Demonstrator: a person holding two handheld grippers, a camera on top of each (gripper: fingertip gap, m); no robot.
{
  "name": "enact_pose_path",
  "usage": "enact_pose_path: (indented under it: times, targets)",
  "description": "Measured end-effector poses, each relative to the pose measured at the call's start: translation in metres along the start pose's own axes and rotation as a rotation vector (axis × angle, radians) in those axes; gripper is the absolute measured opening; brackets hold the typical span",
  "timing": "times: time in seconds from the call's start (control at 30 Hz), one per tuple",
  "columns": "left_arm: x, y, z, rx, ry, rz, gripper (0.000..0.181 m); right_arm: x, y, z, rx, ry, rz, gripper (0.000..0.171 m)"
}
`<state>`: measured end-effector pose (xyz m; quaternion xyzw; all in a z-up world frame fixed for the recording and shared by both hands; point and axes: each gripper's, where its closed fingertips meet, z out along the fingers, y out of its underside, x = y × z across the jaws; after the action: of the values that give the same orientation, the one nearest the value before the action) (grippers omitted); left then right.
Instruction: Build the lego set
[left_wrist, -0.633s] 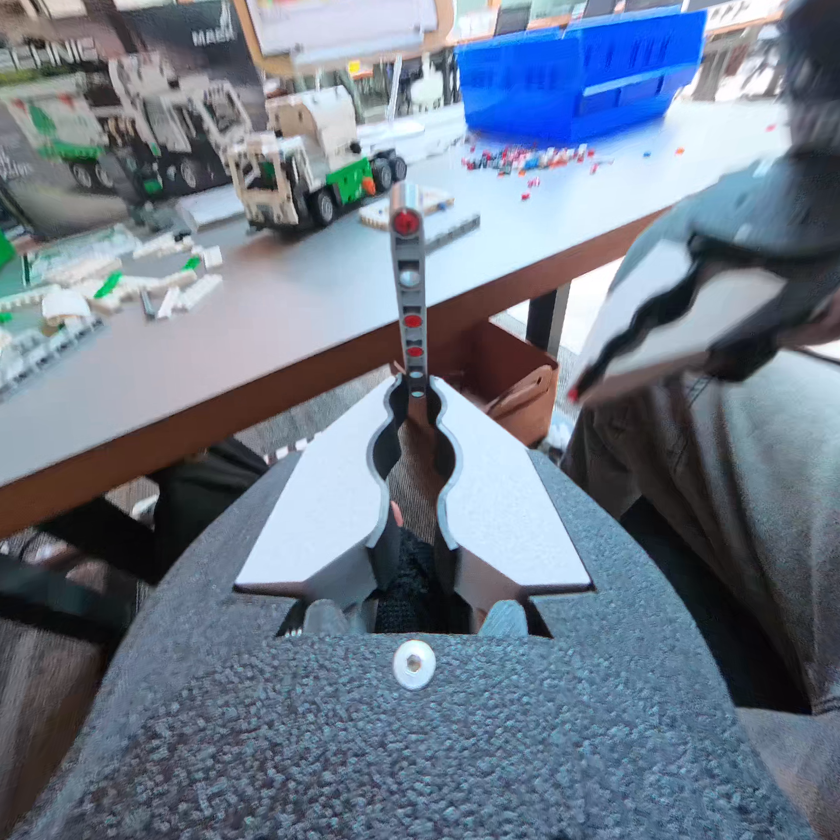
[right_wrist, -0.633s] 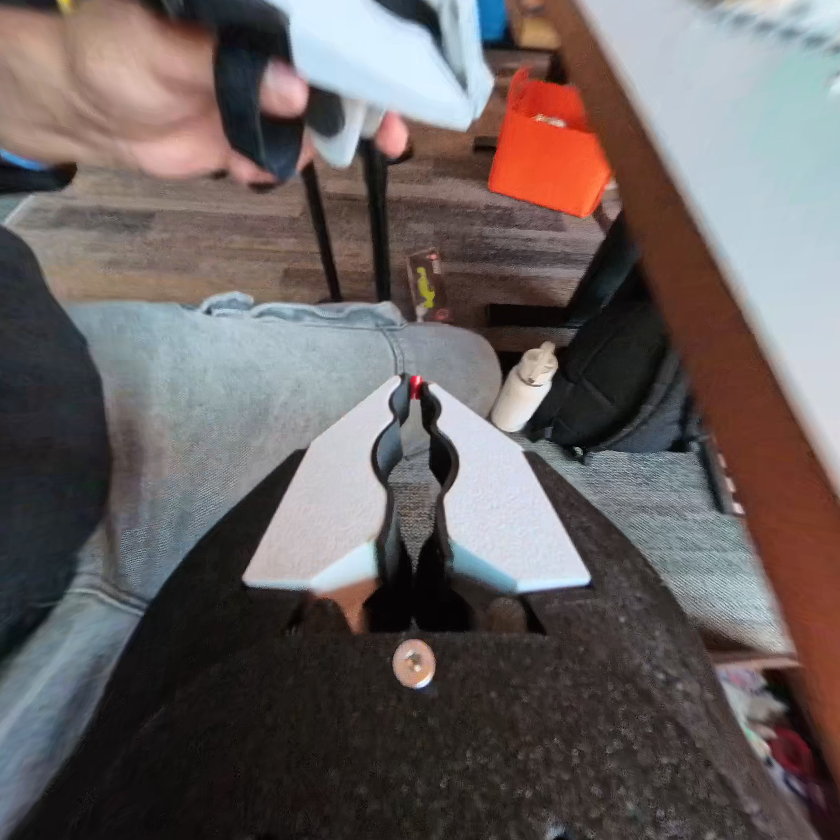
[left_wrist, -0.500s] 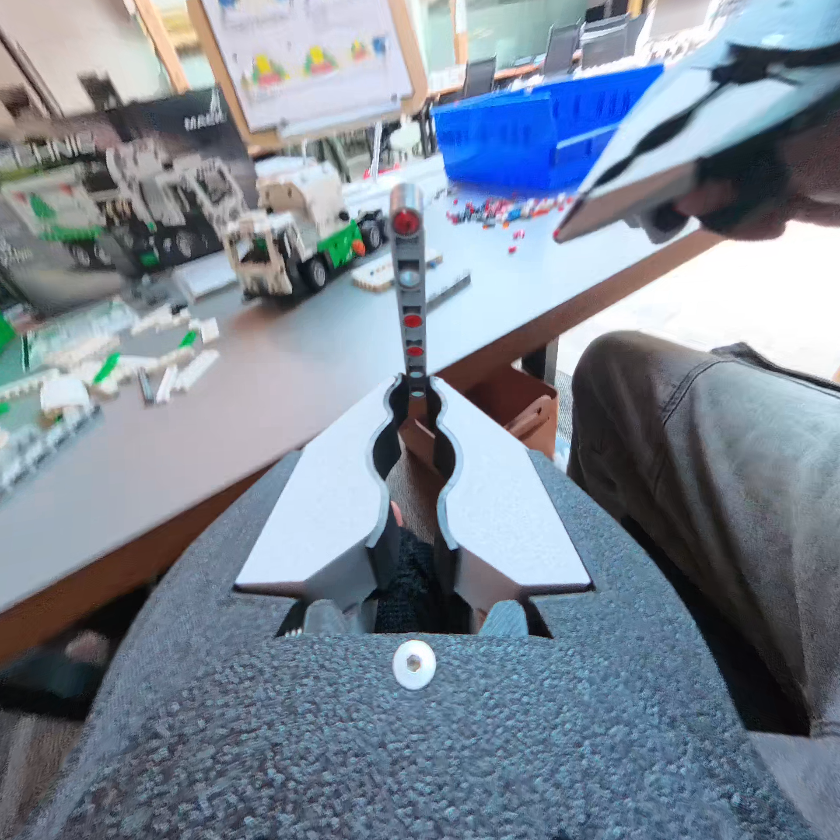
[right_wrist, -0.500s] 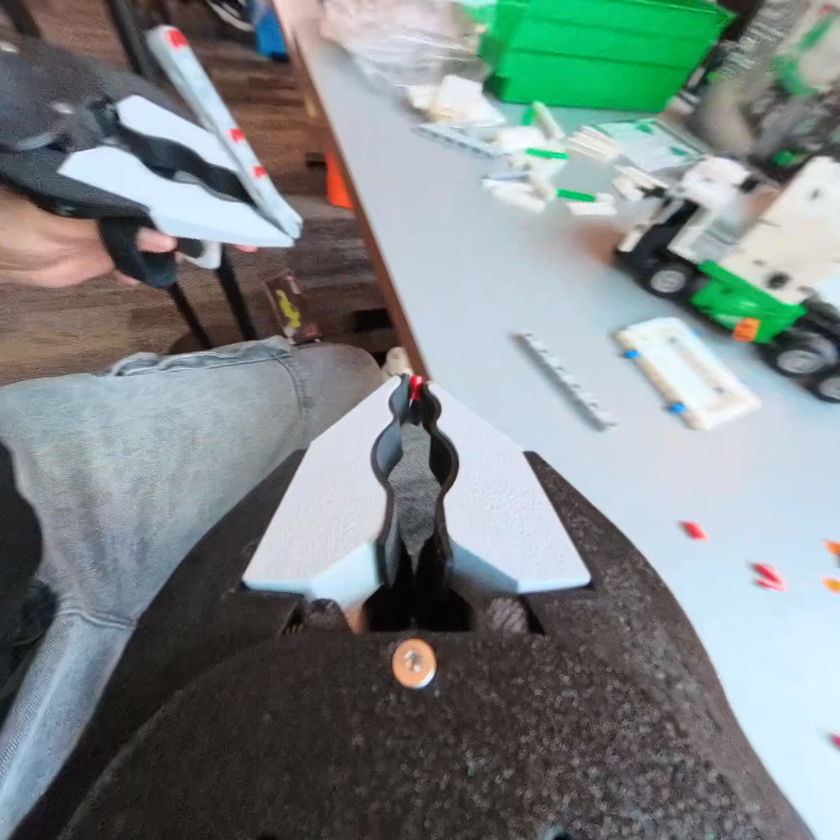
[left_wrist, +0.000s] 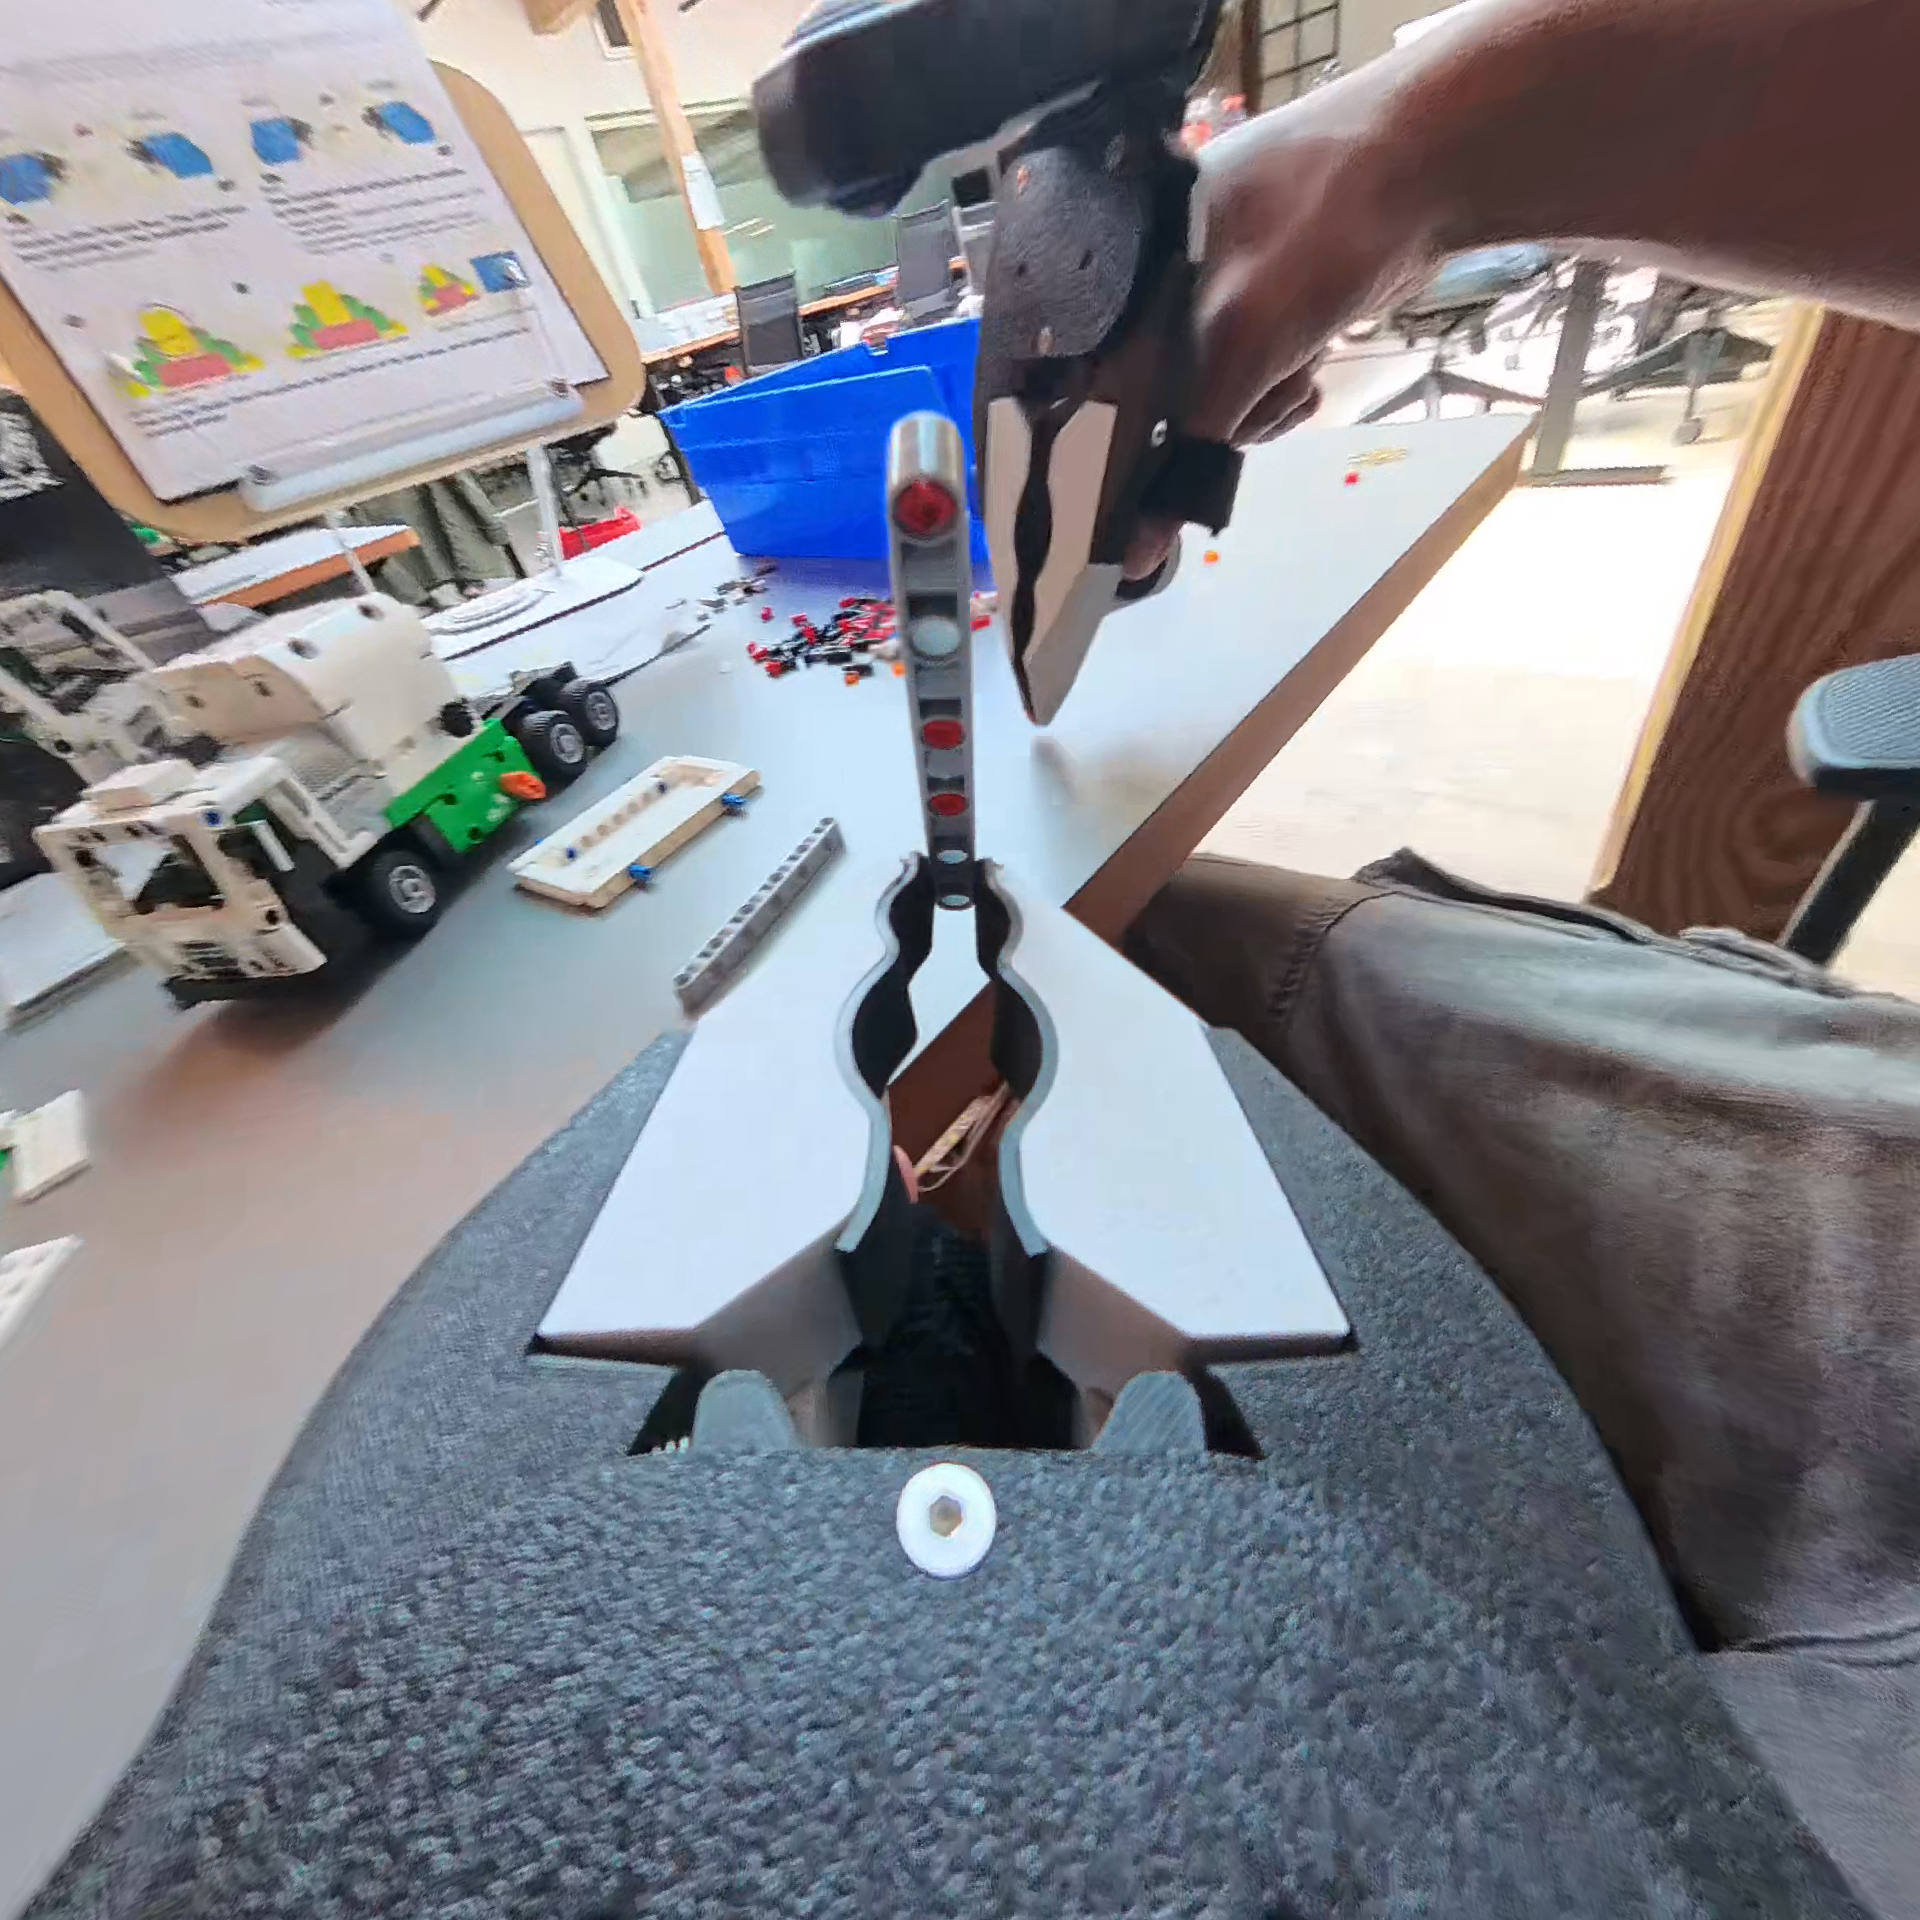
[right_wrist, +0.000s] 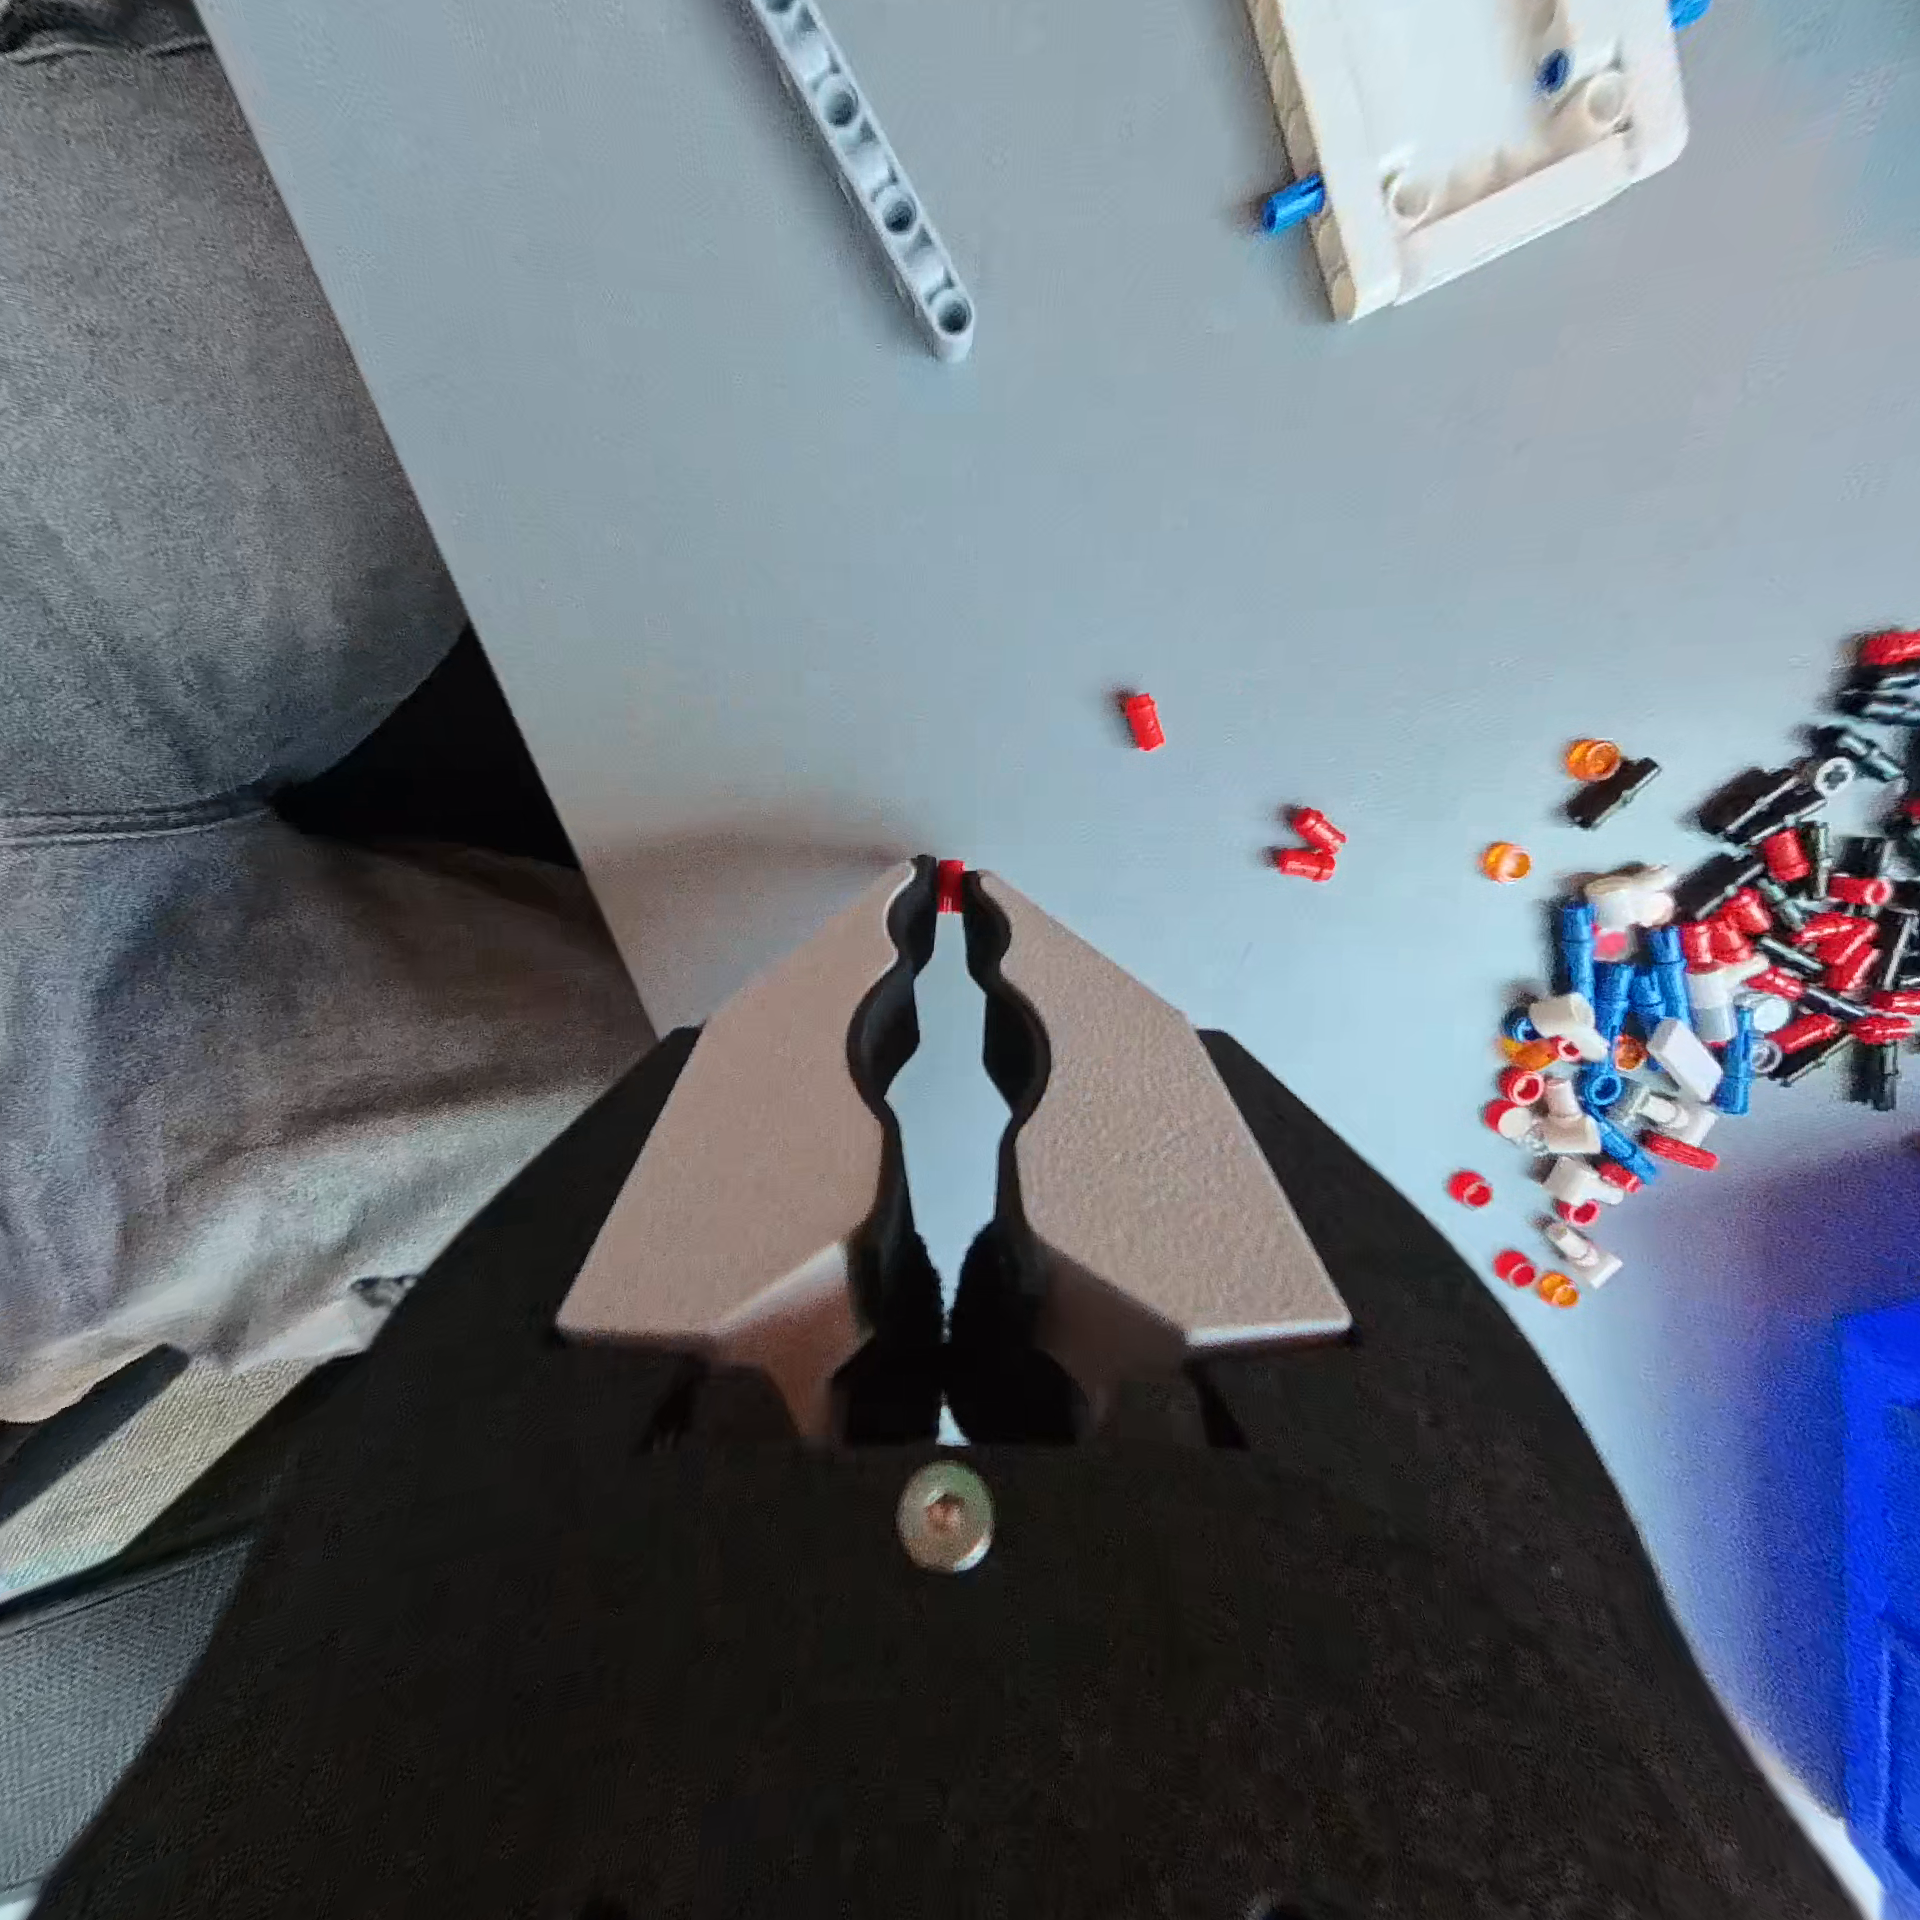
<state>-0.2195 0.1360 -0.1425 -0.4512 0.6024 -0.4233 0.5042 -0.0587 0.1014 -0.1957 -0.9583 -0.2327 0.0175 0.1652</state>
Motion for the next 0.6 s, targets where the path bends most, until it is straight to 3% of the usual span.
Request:
enact_pose_path:
  times: [0.3, 0.6]
  targets:
    - [0.010, -0.001, 0.008, -0.011, 0.056, -0.004, 0.005, 0.010, 0.002, 0.006, -0.091, -0.024, -0.016, 0.004]
    - [0.010, -0.001, 0.013, 0.009, 0.074, -0.010, 0.005, 0.014, -0.002, -0.015, 0.049, -0.030, 0.028, 0.006]
